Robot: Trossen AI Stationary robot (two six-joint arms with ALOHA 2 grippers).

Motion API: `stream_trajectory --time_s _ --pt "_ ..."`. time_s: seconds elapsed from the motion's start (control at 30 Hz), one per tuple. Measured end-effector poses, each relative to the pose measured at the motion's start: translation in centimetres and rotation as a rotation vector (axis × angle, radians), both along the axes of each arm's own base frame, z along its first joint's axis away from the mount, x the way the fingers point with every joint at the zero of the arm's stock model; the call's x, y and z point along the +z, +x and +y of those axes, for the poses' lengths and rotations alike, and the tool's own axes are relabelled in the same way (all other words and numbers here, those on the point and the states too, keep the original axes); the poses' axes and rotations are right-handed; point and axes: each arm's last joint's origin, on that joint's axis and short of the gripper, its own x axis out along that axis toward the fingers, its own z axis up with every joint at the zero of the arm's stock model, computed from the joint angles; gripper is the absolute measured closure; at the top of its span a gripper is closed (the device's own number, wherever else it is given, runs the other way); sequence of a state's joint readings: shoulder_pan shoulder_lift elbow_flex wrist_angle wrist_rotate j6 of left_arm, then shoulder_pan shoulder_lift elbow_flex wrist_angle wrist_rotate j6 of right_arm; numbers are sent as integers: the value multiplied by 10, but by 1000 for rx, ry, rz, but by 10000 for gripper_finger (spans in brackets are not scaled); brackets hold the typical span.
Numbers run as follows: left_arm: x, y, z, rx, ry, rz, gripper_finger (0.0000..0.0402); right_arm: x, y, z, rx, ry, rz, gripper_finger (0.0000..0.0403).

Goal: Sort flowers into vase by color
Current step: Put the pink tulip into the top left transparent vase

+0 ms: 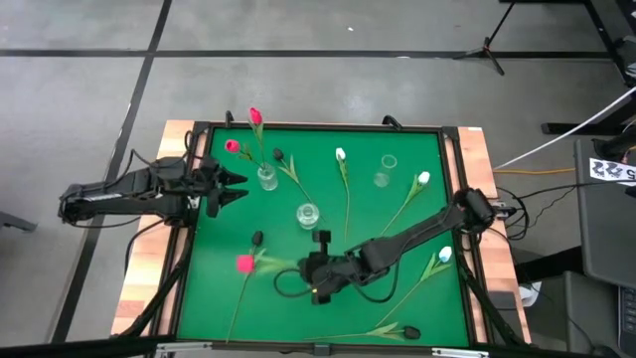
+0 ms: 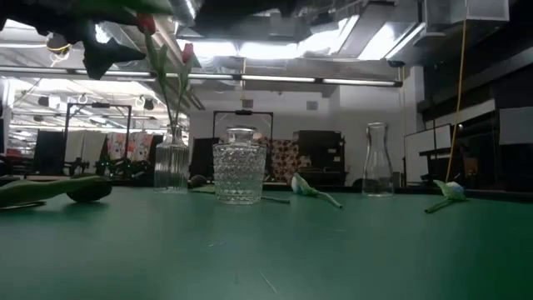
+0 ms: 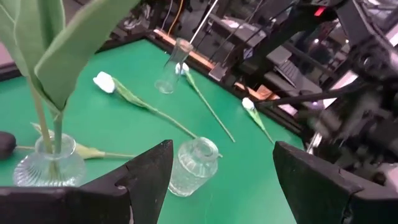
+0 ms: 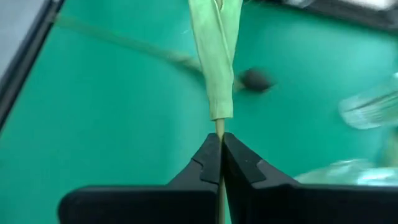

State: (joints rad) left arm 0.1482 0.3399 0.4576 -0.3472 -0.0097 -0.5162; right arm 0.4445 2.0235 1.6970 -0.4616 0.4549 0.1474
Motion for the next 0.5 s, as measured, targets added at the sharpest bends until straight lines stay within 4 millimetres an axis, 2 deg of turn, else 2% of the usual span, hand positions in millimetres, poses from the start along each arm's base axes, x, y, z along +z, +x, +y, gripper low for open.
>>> stream_trajectory --time_s 0.27,0.43,0.5 --pt "14 -8 -1 -1 32 -154 130 65 -12 -37 -145 -169 -49 401" --pt "21 -12 -2 -2 55 -236 130 130 -22 -51 -120 -254 -326 401" --pt "25 -12 -2 -2 67 -275 130 149 -21 -59 -109 -283 -435 401"
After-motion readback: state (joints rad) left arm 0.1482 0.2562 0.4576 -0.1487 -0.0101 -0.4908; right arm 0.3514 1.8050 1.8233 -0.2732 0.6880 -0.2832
